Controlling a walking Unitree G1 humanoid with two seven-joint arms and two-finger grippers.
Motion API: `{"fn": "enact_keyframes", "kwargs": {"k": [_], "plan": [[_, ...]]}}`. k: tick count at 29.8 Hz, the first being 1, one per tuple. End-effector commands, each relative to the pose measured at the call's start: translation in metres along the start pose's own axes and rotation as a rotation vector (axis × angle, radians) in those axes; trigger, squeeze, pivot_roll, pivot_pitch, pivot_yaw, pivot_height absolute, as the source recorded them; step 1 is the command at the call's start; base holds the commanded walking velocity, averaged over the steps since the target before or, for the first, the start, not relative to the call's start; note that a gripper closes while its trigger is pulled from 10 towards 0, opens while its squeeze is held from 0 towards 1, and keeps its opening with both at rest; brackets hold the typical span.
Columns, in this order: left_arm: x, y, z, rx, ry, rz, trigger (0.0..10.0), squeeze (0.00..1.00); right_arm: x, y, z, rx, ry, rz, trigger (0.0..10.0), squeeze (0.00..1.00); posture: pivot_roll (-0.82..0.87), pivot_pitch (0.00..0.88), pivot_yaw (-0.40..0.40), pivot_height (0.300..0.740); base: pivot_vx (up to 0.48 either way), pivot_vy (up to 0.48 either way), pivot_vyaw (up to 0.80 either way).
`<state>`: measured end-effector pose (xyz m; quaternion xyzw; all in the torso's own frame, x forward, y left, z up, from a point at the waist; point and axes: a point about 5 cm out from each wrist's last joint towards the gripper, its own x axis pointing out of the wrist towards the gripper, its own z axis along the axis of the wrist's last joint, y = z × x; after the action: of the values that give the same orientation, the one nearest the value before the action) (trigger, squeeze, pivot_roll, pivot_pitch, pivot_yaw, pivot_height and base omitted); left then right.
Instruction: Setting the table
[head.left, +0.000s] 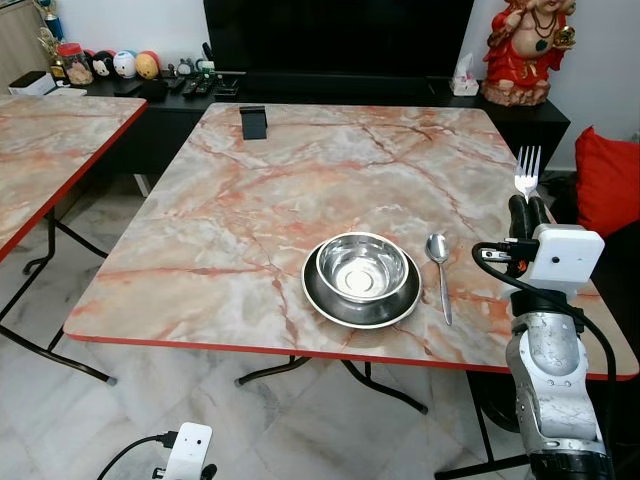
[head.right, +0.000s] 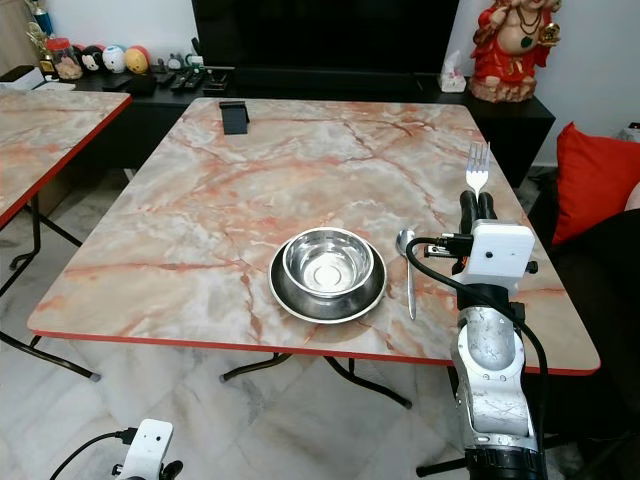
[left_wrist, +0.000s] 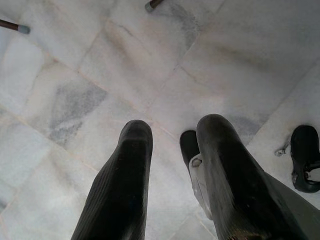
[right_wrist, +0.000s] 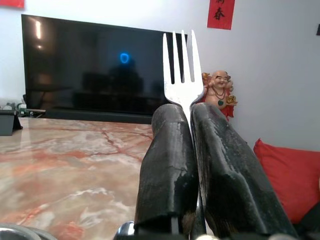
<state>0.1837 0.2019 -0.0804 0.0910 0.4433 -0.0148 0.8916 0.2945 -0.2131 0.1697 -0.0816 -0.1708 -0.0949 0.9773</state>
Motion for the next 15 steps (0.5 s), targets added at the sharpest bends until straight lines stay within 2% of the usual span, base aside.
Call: {"fn": "enact_keyframes", "kwargs": {"k": [1, 11, 15], "plan": [[0.0, 0.002, -0.003, -0.005, 0.019, 0.001, 10.0, 0.0, 0.006, -0.003, 0.005, 0.006, -0.015, -0.011, 10.0, 0.0, -0.02, 0.0, -0.007, 0.731, 0.3, 0.0, 0.0], [-0.002, 0.006, -0.011, -0.012, 0.044, 0.011, 10.0, 0.0, 0.007, -0.007, 0.005, 0.015, -0.013, -0.03, 10.0, 0.0, -0.02, 0.0, -0.009, 0.731, 0.306, 0.0, -0.08], [-0.003, 0.008, -0.014, -0.022, 0.048, 0.021, 10.0, 0.0, 0.007, -0.006, 0.005, 0.019, -0.012, -0.026, 10.0, 0.0, -0.02, 0.0, -0.01, 0.731, 0.0, 0.0, 0.0]]}}
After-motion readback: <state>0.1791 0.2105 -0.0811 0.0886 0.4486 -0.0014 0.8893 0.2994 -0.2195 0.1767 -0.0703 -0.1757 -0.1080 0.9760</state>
